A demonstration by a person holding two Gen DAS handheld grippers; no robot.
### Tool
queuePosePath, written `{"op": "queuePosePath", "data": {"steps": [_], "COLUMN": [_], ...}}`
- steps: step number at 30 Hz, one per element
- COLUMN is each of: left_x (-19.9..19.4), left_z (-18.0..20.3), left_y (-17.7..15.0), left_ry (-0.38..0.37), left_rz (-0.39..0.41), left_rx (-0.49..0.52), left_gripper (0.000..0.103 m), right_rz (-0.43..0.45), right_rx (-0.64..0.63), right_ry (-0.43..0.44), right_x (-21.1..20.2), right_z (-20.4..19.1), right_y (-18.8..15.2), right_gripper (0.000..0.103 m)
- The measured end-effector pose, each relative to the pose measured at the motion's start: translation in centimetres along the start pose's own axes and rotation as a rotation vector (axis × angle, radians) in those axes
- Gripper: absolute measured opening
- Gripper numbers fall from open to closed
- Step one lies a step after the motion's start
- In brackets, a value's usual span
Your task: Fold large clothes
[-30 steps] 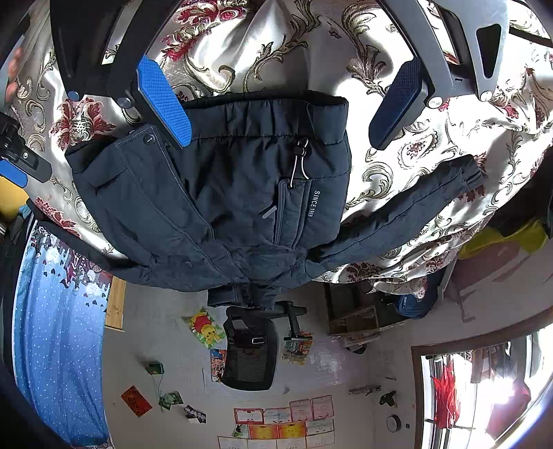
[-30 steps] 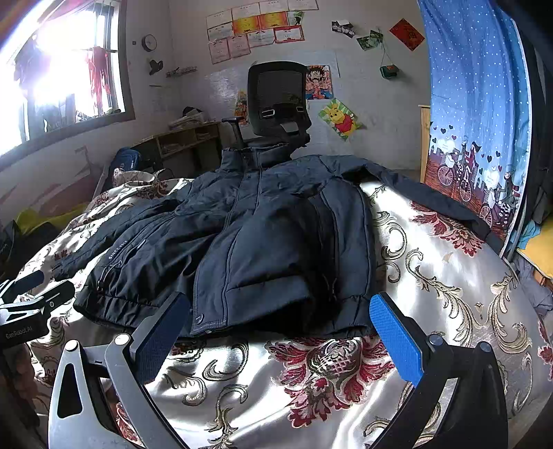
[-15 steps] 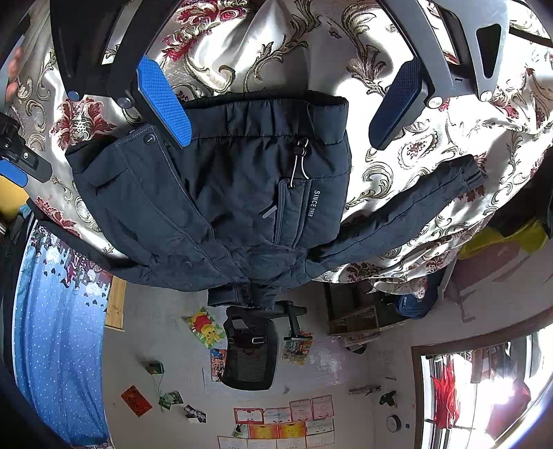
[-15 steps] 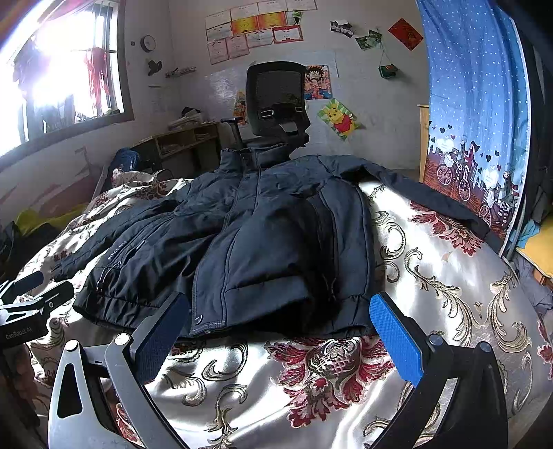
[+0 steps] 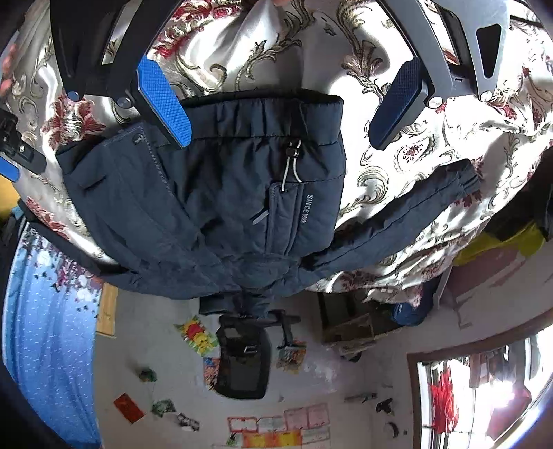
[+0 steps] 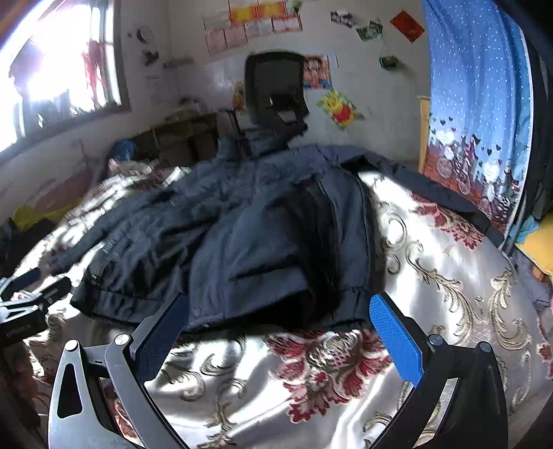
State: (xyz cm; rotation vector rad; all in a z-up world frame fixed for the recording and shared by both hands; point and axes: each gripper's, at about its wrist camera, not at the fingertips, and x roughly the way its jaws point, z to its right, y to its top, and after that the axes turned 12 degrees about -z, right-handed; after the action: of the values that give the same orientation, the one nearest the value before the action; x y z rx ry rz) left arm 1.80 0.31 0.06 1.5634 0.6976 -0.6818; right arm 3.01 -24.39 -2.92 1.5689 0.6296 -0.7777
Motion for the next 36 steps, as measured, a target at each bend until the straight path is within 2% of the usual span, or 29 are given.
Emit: {"op": "queuePosePath", "data": {"steps": [5, 6, 10, 16, 19, 24, 32, 36], "left_x": [1.6, 1.9, 2.2, 3.1, 4.4, 8.3, 15.4, 18.0], "left_z": [-0.2, -0.4, -0.9, 0.0, 1.3, 4.8, 10.5, 14.1], "left_y": [3.0, 4.4, 7.6, 13.4, 16.1, 20.5, 24.7, 27.1], "left_ry": [0.005, 0.004, -0.005, 0.014, 0.014, -0.035, -0.052, -0.091], "left_rz": [-0.051, -0.059, -0.062, -0.057, -0.071, -0.096, -0.109, -0.080], "left_rx": [-0.044, -0.066, -0.107, -0.108, -0.072, 0.027, 0.202, 0.237], "left_gripper": [0.103, 0.103, 0.103, 0.103, 0.103, 0.103, 0.103, 0.103], "right_rz": [-0.009, -0.007, 0.004, 0.027, 0.040, 0.008, 0.019, 0.054], "right_rx": [0.002, 0.002, 0.009, 0.044, 0.092, 0.253, 0.706, 0.879], "right_ry": [-0.079, -0.091, -0.146, -0.161, -0.143, -0.084, -0.010, 0.104], "right_x": [0.7, 0.8, 1.3, 2.2, 3.0, 6.0, 11.3, 12.8], "right_z": [0.1, 0.2, 0.9, 3.1, 4.8, 9.4, 17.7, 19.9], "right_y": [2.0, 2.5, 4.5, 8.1, 9.6, 11.4, 10.8, 10.1], "right_gripper": [0.102, 0.102, 0.102, 0.102, 0.102, 0.102, 0.102, 0.102]}}
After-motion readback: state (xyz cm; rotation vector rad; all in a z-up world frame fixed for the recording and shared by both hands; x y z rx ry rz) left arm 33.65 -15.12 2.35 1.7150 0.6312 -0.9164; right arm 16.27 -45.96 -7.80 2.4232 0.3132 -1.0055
